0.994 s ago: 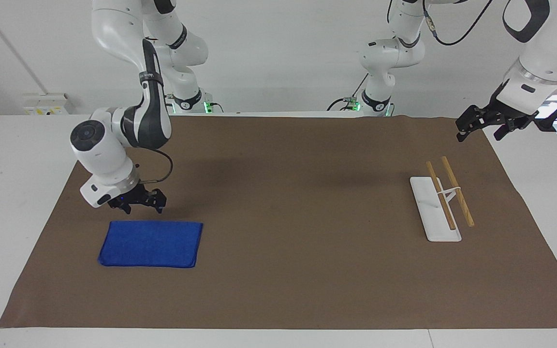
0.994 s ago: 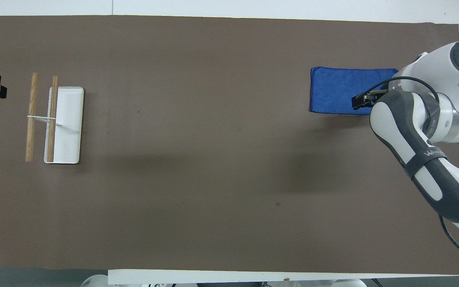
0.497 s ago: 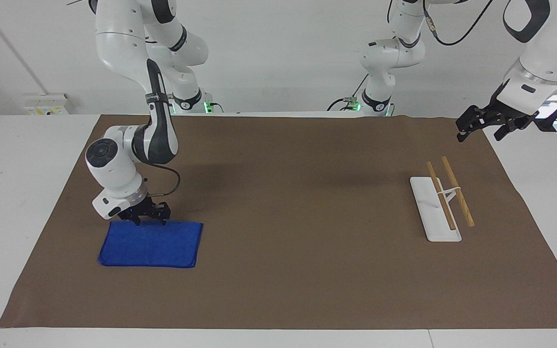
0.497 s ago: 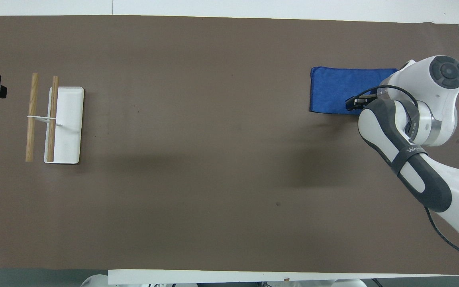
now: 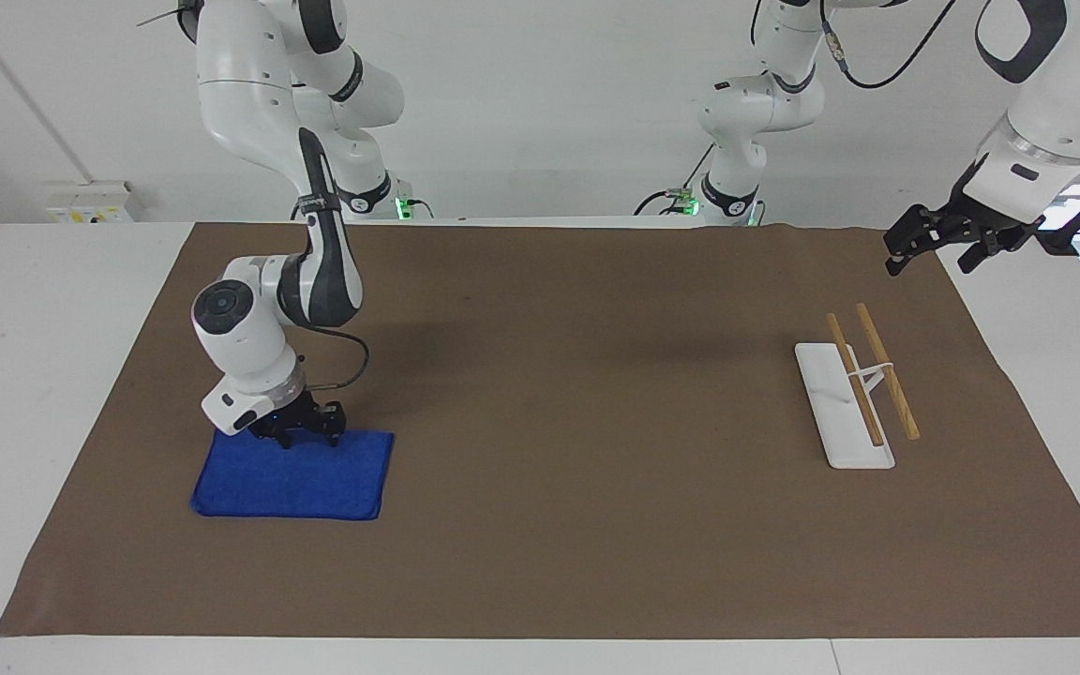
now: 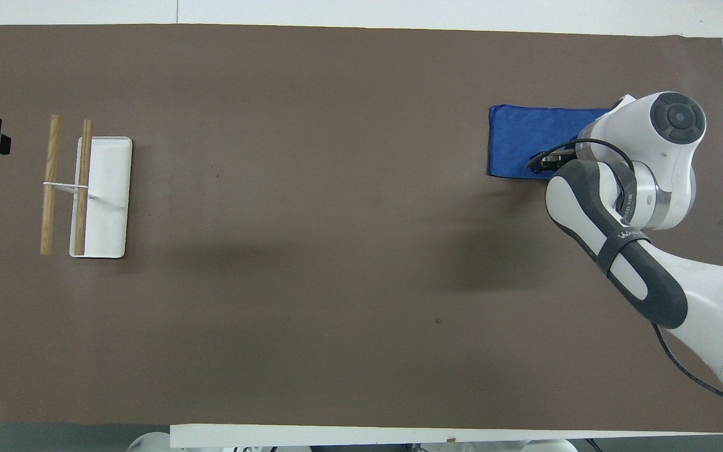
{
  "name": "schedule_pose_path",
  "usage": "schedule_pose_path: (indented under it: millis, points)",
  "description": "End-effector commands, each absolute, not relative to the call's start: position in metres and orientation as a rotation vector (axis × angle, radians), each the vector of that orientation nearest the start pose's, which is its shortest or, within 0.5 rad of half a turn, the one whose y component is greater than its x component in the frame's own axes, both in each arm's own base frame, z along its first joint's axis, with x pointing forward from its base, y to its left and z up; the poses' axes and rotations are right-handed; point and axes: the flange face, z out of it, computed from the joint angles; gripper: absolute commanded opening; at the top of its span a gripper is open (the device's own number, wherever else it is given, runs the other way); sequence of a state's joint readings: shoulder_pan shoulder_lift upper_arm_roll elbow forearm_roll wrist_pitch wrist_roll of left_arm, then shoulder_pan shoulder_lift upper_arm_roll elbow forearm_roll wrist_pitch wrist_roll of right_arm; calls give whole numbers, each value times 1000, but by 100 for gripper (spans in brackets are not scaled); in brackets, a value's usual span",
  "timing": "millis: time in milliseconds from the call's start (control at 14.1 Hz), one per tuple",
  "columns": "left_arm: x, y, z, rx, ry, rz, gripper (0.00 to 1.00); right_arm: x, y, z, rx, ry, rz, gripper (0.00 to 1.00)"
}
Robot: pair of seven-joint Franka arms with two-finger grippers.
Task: Right arm passes towel to left arm to hang
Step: 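Reach the right gripper down to the blue towel's edge and grasp it, then lift the towel with the right gripper while the left gripper reaches in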
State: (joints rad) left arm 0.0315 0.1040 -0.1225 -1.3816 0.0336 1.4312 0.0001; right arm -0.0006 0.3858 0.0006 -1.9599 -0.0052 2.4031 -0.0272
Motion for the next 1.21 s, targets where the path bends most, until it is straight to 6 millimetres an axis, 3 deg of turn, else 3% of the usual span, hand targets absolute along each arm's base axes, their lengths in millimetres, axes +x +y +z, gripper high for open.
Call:
schedule_pose_path:
  millis: [0,71,213,355,497,781,923,1135]
  points:
    - [562,-41,644,-3122,135,63,100,618,-5,277,-3138,-35,-68,31]
    - [563,-41,643,-3122,135,65,100,618,-4,277,-3139,-39,-65,13]
    - [563,-41,643,-3122,135,65,100,619,-4,280,-3141,-45,-43,0]
    - [563,-41,644,-3122,135,63,100,626,-3,301,-3140,-48,19,0]
    - [563,-41,643,-3122,135,65,100,632,7,338,-3125,-58,69,0]
    - [563,-41,644,-3122,135,63,100,632,77,411,-2984,-102,84,0]
    - [563,-41,643,-3122,135,65,100,634,117,438,-2829,124,105,0]
    - [563,-41,643,-3122,135,65,100,624,180,455,-2587,438,224,0]
